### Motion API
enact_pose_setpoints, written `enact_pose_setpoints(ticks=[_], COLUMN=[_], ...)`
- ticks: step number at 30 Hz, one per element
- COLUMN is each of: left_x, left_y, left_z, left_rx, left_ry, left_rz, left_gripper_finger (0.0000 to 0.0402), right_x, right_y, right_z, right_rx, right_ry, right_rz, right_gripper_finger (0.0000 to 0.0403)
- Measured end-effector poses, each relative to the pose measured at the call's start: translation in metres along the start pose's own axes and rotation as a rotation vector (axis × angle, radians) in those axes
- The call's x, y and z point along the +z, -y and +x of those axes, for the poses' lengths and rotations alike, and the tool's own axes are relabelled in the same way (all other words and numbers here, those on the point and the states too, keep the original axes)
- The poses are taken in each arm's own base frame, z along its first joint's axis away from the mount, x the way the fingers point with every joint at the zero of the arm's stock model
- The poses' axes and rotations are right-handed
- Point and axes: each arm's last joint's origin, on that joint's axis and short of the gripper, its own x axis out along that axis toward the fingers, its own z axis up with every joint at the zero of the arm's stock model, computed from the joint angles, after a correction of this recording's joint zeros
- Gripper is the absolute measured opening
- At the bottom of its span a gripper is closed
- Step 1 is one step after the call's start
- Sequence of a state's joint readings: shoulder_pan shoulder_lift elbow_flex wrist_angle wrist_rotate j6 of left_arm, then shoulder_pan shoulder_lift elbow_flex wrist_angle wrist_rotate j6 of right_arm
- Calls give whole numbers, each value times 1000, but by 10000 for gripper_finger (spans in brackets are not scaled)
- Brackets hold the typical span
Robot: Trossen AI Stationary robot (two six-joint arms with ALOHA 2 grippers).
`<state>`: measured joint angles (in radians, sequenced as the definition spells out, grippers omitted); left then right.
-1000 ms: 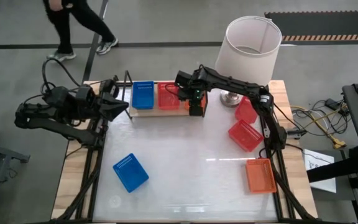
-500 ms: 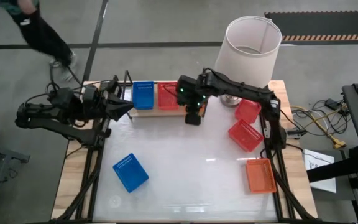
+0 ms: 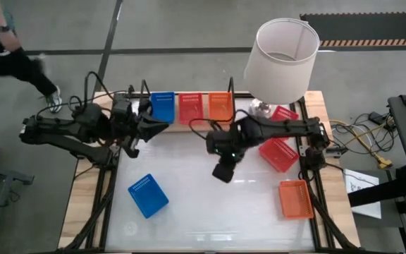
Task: Stack baskets on shelf by color
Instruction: Stack the bottom red basket on top of the red basket on the shelf
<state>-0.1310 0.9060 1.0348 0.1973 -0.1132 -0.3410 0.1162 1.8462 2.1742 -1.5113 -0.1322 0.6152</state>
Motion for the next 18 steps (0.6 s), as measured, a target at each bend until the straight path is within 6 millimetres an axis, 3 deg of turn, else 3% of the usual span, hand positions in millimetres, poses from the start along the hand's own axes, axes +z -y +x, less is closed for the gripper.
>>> enact_pose_setpoints(ticks=[2,8,12,18], left_x=[-2,-2,2,4], left_y=[0,6,9,10], left_z=[4,12,11,8], left_rx=[-8,-61,-91,-98], left_ry=[15,70,111,117], left_rz=[-47,-90,-98,-102], left_gripper_finger=[0,0,0,0], right_x=[-11,-28,-43,-83], right_y=[-1,2,20,56], right_z=[5,31,43,56], right_rx=[-69,-310,-395,-486], right_ry=[-61,21,0,-37], right_rz=[131,292,388,580], right_gripper_finger=[58,122,156,186])
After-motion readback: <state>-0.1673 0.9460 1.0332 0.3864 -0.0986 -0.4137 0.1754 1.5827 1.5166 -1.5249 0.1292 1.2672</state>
